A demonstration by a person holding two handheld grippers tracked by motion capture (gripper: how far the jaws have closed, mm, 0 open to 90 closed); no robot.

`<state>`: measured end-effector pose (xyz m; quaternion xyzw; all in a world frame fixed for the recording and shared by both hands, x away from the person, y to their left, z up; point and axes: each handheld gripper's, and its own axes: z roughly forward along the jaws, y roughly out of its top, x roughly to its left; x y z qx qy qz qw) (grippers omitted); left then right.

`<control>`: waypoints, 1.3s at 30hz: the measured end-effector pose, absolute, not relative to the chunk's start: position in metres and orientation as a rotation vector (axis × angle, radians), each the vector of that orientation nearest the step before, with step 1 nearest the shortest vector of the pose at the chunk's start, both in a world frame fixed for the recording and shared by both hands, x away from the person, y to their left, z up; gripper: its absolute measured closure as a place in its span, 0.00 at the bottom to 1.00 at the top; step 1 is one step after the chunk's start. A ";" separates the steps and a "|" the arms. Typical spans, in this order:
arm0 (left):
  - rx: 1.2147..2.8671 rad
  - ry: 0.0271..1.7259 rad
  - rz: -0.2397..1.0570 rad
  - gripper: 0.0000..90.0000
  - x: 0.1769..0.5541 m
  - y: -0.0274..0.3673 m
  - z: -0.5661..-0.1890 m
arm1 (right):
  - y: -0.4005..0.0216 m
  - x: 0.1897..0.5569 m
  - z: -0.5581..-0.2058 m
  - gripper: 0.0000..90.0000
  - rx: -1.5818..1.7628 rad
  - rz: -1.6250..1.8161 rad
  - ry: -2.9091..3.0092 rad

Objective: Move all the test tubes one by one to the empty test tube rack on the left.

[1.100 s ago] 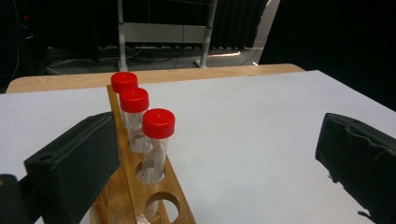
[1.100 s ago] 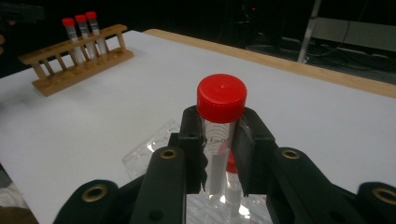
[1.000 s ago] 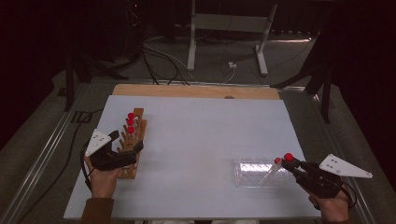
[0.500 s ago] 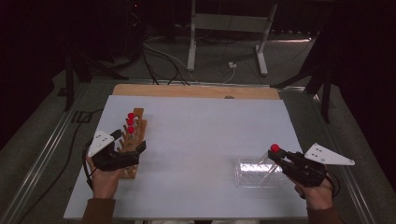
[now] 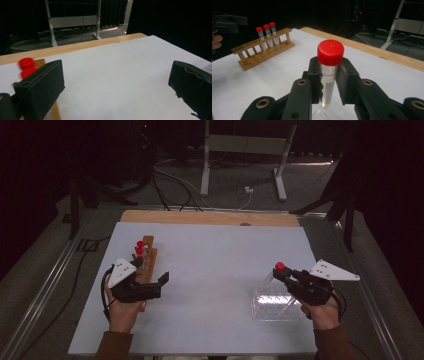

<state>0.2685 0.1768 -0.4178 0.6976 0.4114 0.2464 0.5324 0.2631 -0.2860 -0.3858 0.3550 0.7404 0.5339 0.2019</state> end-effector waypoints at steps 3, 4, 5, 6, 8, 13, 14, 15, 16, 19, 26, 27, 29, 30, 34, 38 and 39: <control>1.681 0.954 0.576 0.01 0.269 0.165 -0.417 | -0.280 0.267 -0.386 0.82 0.987 1.490 2.078; 1.688 0.945 0.570 0.01 0.270 0.161 -0.416 | -0.277 0.268 -0.387 0.82 0.985 1.490 2.081; 1.692 0.936 0.566 0.01 0.270 0.157 -0.416 | -0.275 0.270 -0.387 0.82 0.983 1.493 2.085; 1.697 0.927 0.562 0.01 0.271 0.153 -0.416 | -0.273 0.270 -0.387 0.82 0.981 1.493 2.089; 1.706 0.908 0.552 0.01 0.272 0.143 -0.415 | -0.268 0.272 -0.387 0.82 0.977 1.489 2.096; 1.733 0.861 0.526 0.01 0.274 0.120 -0.415 | -0.256 0.277 -0.385 0.82 0.957 1.496 2.110; 1.738 0.851 0.521 0.01 0.275 0.116 -0.415 | -0.254 0.277 -0.384 0.82 0.953 1.498 2.113; 1.741 0.844 0.516 0.01 0.275 0.112 -0.415 | -0.251 0.278 -0.383 0.82 0.949 1.499 2.116; 1.744 0.839 0.511 0.01 0.276 0.107 -0.415 | -0.249 0.279 -0.383 0.82 0.942 1.497 2.122; 1.762 0.817 0.491 0.01 0.277 0.096 -0.415 | -0.241 0.281 -0.383 0.82 0.934 1.494 2.137; 1.775 0.781 0.448 0.03 0.281 0.075 -0.416 | -0.223 0.284 -0.382 0.82 0.907 1.500 2.166; 1.778 0.775 0.445 0.04 0.281 0.072 -0.416 | -0.221 0.284 -0.382 0.82 0.903 1.502 2.170; 1.787 0.758 0.439 0.05 0.281 0.066 -0.416 | -0.216 0.285 -0.382 0.82 0.897 1.505 2.179; 1.792 0.751 0.438 0.05 0.280 0.063 -0.416 | -0.214 0.285 -0.382 0.82 0.893 1.505 2.184; 1.812 0.725 0.442 0.07 0.280 0.052 -0.417 | -0.205 0.286 -0.383 0.82 0.887 1.503 2.205; 1.827 0.705 0.449 0.10 0.280 0.043 -0.417 | -0.198 0.287 -0.385 0.82 0.875 1.503 2.224; 1.832 0.705 0.451 0.11 0.280 0.040 -0.417 | -0.197 0.287 -0.385 0.82 0.874 1.506 2.228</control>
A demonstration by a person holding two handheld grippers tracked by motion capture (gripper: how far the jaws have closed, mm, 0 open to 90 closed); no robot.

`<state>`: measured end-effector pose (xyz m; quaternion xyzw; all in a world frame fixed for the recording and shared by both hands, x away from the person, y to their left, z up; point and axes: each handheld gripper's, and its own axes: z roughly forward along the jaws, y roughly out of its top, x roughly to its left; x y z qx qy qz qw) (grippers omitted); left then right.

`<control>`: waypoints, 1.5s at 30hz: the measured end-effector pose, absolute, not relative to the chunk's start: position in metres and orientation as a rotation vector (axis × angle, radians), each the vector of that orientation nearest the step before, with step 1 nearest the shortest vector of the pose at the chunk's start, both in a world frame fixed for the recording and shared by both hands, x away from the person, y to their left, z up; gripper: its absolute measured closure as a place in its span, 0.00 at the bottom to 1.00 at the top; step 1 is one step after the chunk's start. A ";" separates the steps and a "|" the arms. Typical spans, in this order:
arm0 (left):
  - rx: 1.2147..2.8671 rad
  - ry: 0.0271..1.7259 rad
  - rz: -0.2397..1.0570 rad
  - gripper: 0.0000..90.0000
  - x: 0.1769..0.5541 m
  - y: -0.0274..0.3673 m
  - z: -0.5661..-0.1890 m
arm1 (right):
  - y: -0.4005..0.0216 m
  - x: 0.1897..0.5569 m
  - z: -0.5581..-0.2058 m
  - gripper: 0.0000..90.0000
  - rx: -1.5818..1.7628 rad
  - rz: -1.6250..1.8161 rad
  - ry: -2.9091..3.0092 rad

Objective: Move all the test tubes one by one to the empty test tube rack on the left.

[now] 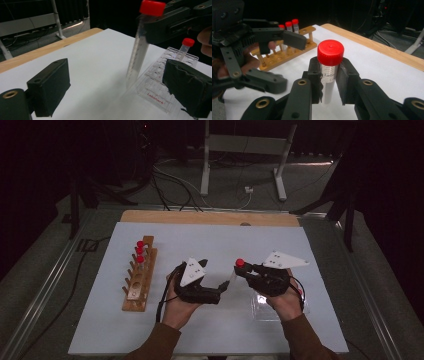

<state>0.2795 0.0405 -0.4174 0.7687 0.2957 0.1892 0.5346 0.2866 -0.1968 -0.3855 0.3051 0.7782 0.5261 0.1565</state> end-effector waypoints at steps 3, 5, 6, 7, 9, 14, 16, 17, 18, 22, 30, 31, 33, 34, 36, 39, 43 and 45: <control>1.842 0.694 0.451 0.18 0.279 0.034 -0.419 | -0.193 0.286 -0.386 0.82 0.870 1.512 2.236; 1.856 0.679 0.456 0.20 0.279 0.030 -0.420 | -0.190 0.286 -0.387 0.82 0.866 1.512 2.242; 1.859 0.671 0.461 0.23 0.278 0.029 -0.420 | -0.189 0.286 -0.387 0.82 0.864 1.515 2.243; 1.864 0.665 0.465 0.25 0.278 0.027 -0.420 | -0.188 0.286 -0.387 0.82 0.861 1.516 2.245; 1.870 0.653 0.472 0.34 0.277 0.025 -0.421 | -0.186 0.285 -0.387 0.82 0.859 1.520 2.248; 1.879 0.630 0.472 0.57 0.276 0.022 -0.421 | -0.183 0.285 -0.387 0.82 0.851 1.521 2.258; 1.882 0.617 0.465 0.64 0.276 0.022 -0.421 | -0.182 0.285 -0.387 0.82 0.848 1.520 2.262; 1.884 0.613 0.468 0.68 0.276 0.022 -0.421 | -0.182 0.285 -0.387 0.82 0.848 1.518 2.265; 1.886 0.607 0.465 0.71 0.276 0.022 -0.422 | -0.182 0.285 -0.387 0.82 0.848 1.519 2.266; 1.887 0.605 0.463 0.83 0.276 0.023 -0.422 | -0.181 0.285 -0.387 0.82 0.843 1.521 2.274; 1.874 0.609 0.438 0.84 0.278 0.025 -0.422 | -0.184 0.284 -0.385 0.65 0.817 1.559 2.283; 1.872 0.615 0.438 0.84 0.279 0.026 -0.423 | -0.185 0.284 -0.384 0.60 0.813 1.563 2.279; 1.867 0.628 0.437 0.84 0.280 0.028 -0.423 | -0.187 0.283 -0.383 0.51 0.810 1.572 2.274; 1.866 0.634 0.438 0.84 0.281 0.029 -0.424 | -0.189 0.283 -0.382 0.46 0.816 1.568 2.271; 1.860 0.646 0.439 0.84 0.282 0.032 -0.424 | -0.192 0.282 -0.381 0.36 0.823 1.557 2.254; 1.852 0.660 0.445 0.84 0.283 0.037 -0.423 | -0.198 0.282 -0.379 0.26 0.841 1.541 2.230; 1.836 0.683 0.456 0.84 0.283 0.044 -0.422 | -0.209 0.283 -0.377 0.16 0.880 1.518 2.188; 1.834 0.689 0.462 0.84 0.284 0.049 -0.421 | -0.215 0.283 -0.377 0.12 0.892 1.504 2.184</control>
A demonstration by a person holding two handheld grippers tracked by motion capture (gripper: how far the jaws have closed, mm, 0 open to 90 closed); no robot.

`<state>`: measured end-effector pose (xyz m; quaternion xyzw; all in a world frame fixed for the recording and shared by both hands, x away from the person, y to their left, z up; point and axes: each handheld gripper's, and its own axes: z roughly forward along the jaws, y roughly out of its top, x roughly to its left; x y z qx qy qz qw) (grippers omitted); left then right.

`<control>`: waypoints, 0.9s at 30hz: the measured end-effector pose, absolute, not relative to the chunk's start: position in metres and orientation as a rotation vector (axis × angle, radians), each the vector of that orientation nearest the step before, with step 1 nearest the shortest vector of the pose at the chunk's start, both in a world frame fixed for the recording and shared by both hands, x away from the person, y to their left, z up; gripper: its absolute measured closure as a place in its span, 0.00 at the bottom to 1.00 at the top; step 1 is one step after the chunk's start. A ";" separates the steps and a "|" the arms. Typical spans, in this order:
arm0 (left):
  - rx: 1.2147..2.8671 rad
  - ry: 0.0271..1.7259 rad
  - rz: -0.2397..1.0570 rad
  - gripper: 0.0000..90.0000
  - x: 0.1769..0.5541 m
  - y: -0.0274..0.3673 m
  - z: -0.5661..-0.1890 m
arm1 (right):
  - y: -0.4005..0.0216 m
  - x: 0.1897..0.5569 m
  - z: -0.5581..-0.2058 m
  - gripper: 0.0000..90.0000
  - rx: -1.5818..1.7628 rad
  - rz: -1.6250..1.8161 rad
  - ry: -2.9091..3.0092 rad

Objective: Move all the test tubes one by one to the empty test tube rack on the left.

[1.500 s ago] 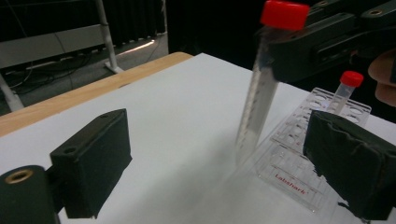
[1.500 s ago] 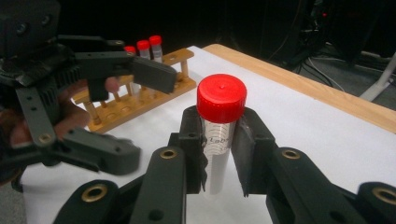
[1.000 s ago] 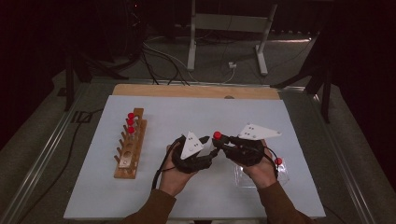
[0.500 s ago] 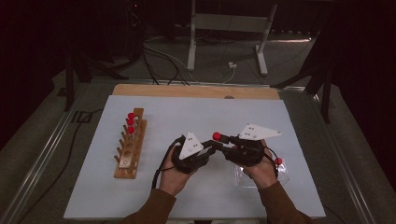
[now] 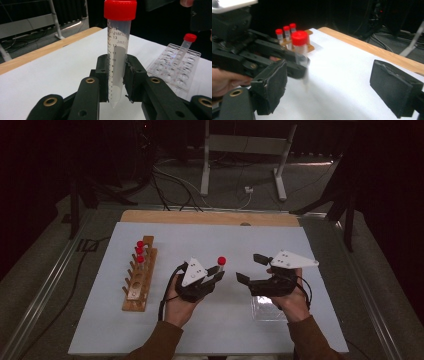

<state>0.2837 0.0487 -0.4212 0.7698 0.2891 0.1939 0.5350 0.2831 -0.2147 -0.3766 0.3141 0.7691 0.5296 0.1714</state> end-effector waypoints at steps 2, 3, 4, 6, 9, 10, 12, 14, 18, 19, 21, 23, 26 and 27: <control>1.830 0.697 0.468 0.84 0.284 0.053 -0.421 | -0.220 0.284 -0.377 0.08 0.903 1.475 2.185; 1.826 0.704 0.469 0.84 0.283 0.056 -0.420 | -0.223 0.284 -0.377 0.06 0.903 1.465 2.188; 1.823 0.709 0.472 0.84 0.283 0.058 -0.420 | -0.226 0.284 -0.377 0.05 0.905 1.455 2.190; 1.818 0.717 0.478 0.84 0.283 0.063 -0.419 | -0.233 0.284 -0.377 0.04 0.912 1.437 2.187; 1.805 0.732 0.485 0.84 0.283 0.071 -0.418 | -0.245 0.286 -0.377 0.03 0.934 1.420 2.175; 1.800 0.737 0.487 0.84 0.282 0.074 -0.418 | -0.248 0.286 -0.378 0.03 0.942 1.414 2.173; 1.790 0.747 0.491 0.84 0.282 0.079 -0.417 | -0.255 0.287 -0.378 0.03 0.955 1.403 2.159; 1.783 0.756 0.497 0.84 0.282 0.085 -0.416 | -0.261 0.287 -0.378 0.03 0.968 1.394 2.148; 1.769 0.776 0.509 0.84 0.280 0.096 -0.415 | -0.272 0.287 -0.380 0.03 0.990 1.383 2.122; 1.763 0.780 0.512 0.84 0.280 0.098 -0.415 | -0.274 0.287 -0.380 0.03 0.996 1.383 2.114; 1.755 0.792 0.518 0.84 0.279 0.104 -0.414 | -0.279 0.287 -0.381 0.03 1.008 1.382 2.105; 1.745 0.803 0.522 0.84 0.278 0.110 -0.413 | -0.284 0.287 -0.382 0.03 1.013 1.374 2.098; 1.734 0.820 0.531 0.84 0.278 0.119 -0.413 | -0.291 0.287 -0.384 0.03 1.032 1.366 2.084; 1.730 0.824 0.534 0.84 0.278 0.121 -0.413 | -0.293 0.287 -0.384 0.03 1.034 1.367 2.077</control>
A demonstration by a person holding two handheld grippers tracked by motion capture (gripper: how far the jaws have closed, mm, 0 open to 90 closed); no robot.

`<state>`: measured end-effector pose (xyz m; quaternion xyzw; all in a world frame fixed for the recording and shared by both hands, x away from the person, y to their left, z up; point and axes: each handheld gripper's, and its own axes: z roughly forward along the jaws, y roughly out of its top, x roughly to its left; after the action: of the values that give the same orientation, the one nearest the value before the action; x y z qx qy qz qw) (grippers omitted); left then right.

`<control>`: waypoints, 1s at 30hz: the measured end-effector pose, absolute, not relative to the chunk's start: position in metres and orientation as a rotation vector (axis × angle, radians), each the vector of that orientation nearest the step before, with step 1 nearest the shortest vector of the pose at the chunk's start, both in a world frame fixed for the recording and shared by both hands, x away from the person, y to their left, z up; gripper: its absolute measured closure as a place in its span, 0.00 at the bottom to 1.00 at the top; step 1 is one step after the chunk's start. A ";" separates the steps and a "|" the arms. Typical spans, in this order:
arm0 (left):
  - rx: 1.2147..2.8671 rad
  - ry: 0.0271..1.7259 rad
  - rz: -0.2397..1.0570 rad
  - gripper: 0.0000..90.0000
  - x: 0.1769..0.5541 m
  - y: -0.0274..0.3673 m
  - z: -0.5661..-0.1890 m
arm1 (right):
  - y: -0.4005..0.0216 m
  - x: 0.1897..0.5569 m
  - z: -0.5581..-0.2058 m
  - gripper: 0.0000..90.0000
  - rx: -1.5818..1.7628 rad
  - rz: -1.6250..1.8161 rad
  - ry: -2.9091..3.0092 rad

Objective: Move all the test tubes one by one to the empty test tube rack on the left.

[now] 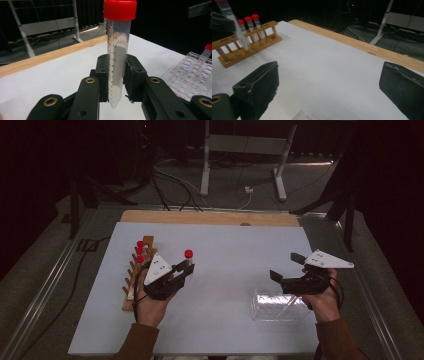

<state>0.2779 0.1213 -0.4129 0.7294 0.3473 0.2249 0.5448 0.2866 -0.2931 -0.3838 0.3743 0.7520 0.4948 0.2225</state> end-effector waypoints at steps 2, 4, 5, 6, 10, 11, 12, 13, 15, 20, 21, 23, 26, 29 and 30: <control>1.725 0.835 0.540 0.84 0.277 0.127 -0.413 | -0.298 0.286 -0.384 0.03 1.044 1.366 2.066; 1.718 0.846 0.545 0.84 0.277 0.132 -0.412 | -0.302 0.286 -0.385 0.03 1.052 1.363 2.057; 1.714 0.850 0.547 0.84 0.277 0.135 -0.412 | -0.304 0.286 -0.385 0.03 1.058 1.365 2.053; 1.714 0.854 0.552 0.84 0.276 0.138 -0.412 | -0.306 0.286 -0.386 0.03 1.066 1.365 2.050; 1.703 0.875 0.565 0.84 0.275 0.148 -0.413 | -0.312 0.285 -0.387 0.03 1.083 1.360 2.036; 1.701 0.882 0.564 0.84 0.275 0.151 -0.413 | -0.314 0.285 -0.387 0.03 1.087 1.358 2.034; 1.698 0.888 0.567 0.84 0.275 0.154 -0.414 | -0.315 0.284 -0.387 0.03 1.089 1.358 2.030; 1.697 0.894 0.571 0.84 0.275 0.156 -0.414 | -0.317 0.284 -0.388 0.03 1.092 1.358 2.026; 1.694 0.906 0.578 0.84 0.274 0.162 -0.415 | -0.319 0.284 -0.388 0.03 1.098 1.356 2.021; 1.684 0.938 0.594 0.84 0.274 0.175 -0.418 | -0.325 0.283 -0.389 0.03 1.110 1.351 2.013; 1.682 0.945 0.597 0.84 0.274 0.177 -0.419 | -0.326 0.283 -0.389 0.03 1.112 1.349 2.011; 1.681 0.960 0.604 0.84 0.274 0.182 -0.420 | -0.327 0.283 -0.389 0.03 1.116 1.347 2.009; 1.679 0.979 0.614 0.84 0.274 0.189 -0.422 | -0.328 0.282 -0.389 0.03 1.119 1.349 2.006; 1.682 0.996 0.624 0.84 0.274 0.195 -0.424 | -0.329 0.282 -0.389 0.03 1.119 1.349 2.006; 1.681 1.000 0.626 0.84 0.274 0.197 -0.425 | -0.329 0.282 -0.389 0.03 1.119 1.349 2.006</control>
<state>0.2739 0.1966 -0.4251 0.7003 0.4165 0.2608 0.5177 0.2822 -0.3288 -0.3895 0.4082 0.7316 0.4922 0.2365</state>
